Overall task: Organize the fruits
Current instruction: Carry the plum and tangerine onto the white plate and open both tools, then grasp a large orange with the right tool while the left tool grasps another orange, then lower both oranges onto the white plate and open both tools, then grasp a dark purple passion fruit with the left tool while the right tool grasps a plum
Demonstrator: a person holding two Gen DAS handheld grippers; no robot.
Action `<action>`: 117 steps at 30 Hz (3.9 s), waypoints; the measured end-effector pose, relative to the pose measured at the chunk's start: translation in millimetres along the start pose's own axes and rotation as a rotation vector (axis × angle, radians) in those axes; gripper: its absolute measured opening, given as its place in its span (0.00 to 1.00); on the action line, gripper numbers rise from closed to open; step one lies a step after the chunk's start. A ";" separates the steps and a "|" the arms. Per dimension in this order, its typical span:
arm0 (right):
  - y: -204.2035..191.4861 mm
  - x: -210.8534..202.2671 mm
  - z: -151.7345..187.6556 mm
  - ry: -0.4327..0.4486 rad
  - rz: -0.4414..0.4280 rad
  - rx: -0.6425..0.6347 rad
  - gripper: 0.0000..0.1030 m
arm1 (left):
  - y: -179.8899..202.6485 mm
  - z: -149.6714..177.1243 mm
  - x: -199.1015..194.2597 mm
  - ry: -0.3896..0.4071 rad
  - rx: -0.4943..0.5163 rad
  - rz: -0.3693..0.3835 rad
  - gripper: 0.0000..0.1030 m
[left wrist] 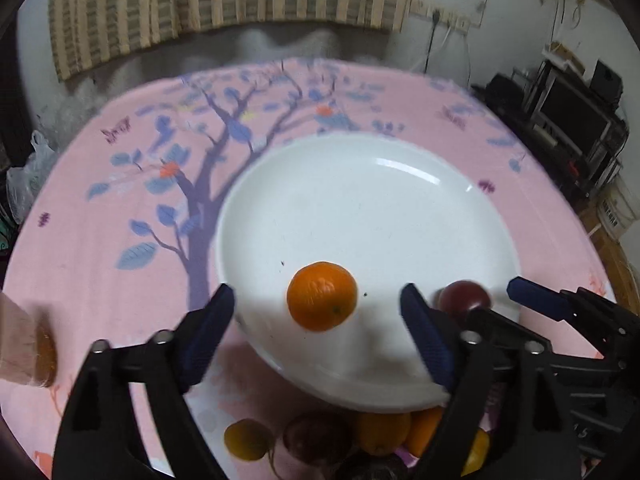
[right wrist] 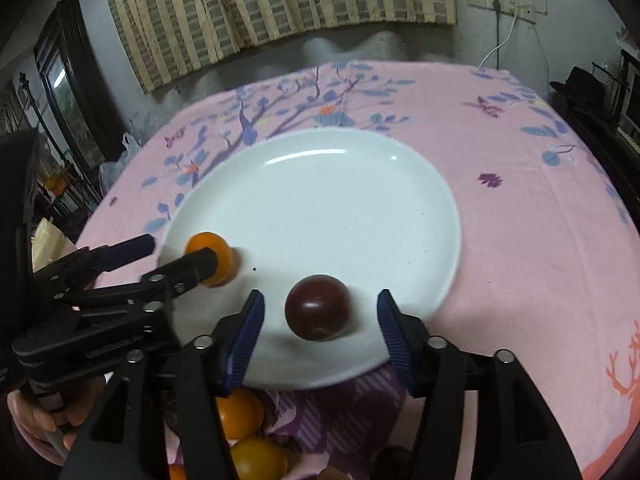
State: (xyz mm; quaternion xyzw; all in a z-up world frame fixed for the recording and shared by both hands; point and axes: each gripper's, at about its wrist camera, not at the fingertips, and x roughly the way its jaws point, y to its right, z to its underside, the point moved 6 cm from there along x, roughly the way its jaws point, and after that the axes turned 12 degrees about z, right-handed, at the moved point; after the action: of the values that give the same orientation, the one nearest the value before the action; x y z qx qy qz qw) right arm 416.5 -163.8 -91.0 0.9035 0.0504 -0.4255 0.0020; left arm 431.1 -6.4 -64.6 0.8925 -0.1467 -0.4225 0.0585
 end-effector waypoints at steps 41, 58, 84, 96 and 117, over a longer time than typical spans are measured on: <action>12.5 -81.3 129.8 0.113 -0.262 0.197 0.42 | 48.1 151.1 -76.9 -0.016 0.194 0.176 0.72; 15.3 -80.7 129.2 0.102 -0.261 0.206 0.42 | 64.5 165.8 -52.6 -0.141 0.235 0.258 0.43; 19.2 -0.5 -20.1 0.167 -0.066 0.131 0.42 | 22.6 19.9 6.5 -0.011 -0.013 0.086 0.42; 18.0 -27.9 -6.3 0.251 -0.016 0.075 0.65 | 19.3 23.8 -29.9 0.094 0.043 -0.039 0.88; 54.2 -41.6 66.9 0.103 -0.049 0.137 0.60 | -27.1 75.1 -67.9 0.081 -0.063 -0.096 0.94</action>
State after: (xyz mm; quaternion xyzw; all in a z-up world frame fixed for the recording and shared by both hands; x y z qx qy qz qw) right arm 343.8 -224.5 -103.7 0.9208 0.0435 -0.3808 -0.0729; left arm 338.2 41.9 -68.6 0.9126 -0.0879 -0.3928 0.0722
